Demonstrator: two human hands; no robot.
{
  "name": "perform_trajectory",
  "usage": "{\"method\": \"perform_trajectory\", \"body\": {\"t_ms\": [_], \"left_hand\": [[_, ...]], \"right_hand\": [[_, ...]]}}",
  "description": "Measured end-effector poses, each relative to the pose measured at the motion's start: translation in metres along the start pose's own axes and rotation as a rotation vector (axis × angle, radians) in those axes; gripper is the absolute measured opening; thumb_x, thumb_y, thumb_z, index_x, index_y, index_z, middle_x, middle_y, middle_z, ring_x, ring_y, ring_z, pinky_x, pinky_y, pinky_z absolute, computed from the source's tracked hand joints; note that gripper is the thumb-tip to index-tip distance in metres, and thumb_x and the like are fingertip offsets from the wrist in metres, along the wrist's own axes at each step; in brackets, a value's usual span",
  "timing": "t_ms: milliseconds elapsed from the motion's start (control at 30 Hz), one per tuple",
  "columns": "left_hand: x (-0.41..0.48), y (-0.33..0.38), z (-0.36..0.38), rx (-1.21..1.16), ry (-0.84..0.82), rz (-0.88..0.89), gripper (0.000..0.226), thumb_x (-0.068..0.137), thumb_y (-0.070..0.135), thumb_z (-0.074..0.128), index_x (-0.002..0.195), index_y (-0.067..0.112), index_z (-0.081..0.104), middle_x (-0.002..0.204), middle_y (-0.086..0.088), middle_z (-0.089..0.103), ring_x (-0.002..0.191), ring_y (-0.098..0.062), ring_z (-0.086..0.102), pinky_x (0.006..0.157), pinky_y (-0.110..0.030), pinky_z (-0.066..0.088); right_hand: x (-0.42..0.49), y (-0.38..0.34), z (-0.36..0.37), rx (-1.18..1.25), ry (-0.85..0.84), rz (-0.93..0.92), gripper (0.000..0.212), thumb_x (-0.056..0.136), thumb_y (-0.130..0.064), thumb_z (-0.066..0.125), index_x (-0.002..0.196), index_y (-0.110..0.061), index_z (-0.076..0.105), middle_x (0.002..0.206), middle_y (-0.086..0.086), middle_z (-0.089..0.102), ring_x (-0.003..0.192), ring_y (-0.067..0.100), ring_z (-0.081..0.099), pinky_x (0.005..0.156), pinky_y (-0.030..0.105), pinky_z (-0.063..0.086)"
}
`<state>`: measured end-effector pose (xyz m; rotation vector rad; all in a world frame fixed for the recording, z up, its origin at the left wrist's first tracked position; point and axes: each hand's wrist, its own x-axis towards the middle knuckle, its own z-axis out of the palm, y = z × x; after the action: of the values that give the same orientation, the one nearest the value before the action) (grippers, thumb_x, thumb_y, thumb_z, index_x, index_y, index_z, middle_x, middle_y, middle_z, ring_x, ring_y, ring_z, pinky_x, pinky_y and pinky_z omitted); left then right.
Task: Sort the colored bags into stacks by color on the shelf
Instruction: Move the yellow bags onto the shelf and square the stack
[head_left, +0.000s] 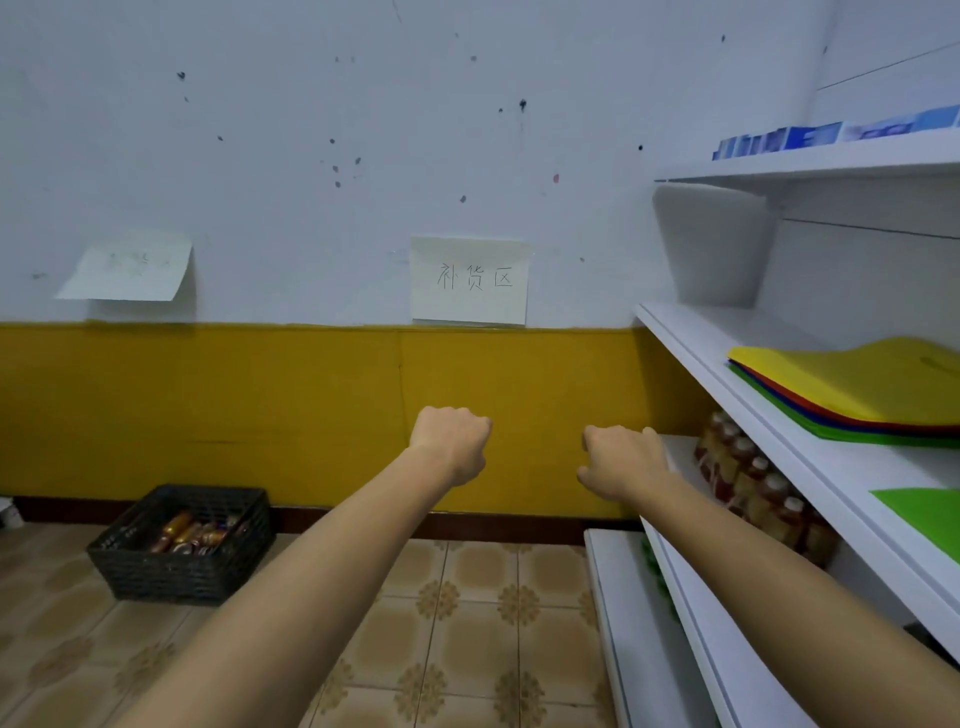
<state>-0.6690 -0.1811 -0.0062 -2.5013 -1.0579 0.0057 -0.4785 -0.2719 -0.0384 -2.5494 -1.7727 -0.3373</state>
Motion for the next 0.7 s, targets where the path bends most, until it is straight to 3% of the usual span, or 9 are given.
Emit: {"method": "perform_trajectory", "body": {"t_ms": [367,533,700], "left_hand": [[0.124,-0.019,0.045,-0.045,0.022,0.059,0.021,0.098,0.027,0.046,0.115,0.016,0.049,0.077,0.0,0.051,0.07,-0.022,0.052,0.046,-0.029,0.025],[0.215,-0.04,0.057,-0.089,0.096,0.133,0.028,0.097,0.026,0.046,0.123,0.017,0.047,0.094,-0.002,0.061,0.081,-0.024,0.059,0.047,-0.03,0.025],[0.309,-0.048,0.061,-0.162,0.149,0.265,0.035,0.097,0.033,0.047,0.128,0.017,0.046,0.105,-0.004,0.063,0.091,-0.025,0.061,0.055,-0.031,0.036]], "right_hand": [[0.108,0.013,0.04,-0.03,-0.029,0.069,0.031,0.093,-0.036,0.049,0.119,-0.019,0.048,0.097,-0.001,0.065,0.089,0.021,0.06,0.084,0.037,0.036],[0.178,0.024,0.047,-0.059,0.005,0.165,0.035,0.093,-0.038,0.05,0.122,-0.019,0.045,0.1,-0.001,0.065,0.091,0.02,0.061,0.082,0.035,0.037],[0.234,0.047,0.034,-0.082,0.026,0.3,0.035,0.092,-0.037,0.051,0.121,-0.018,0.043,0.103,0.001,0.063,0.094,0.022,0.06,0.083,0.037,0.038]]}}
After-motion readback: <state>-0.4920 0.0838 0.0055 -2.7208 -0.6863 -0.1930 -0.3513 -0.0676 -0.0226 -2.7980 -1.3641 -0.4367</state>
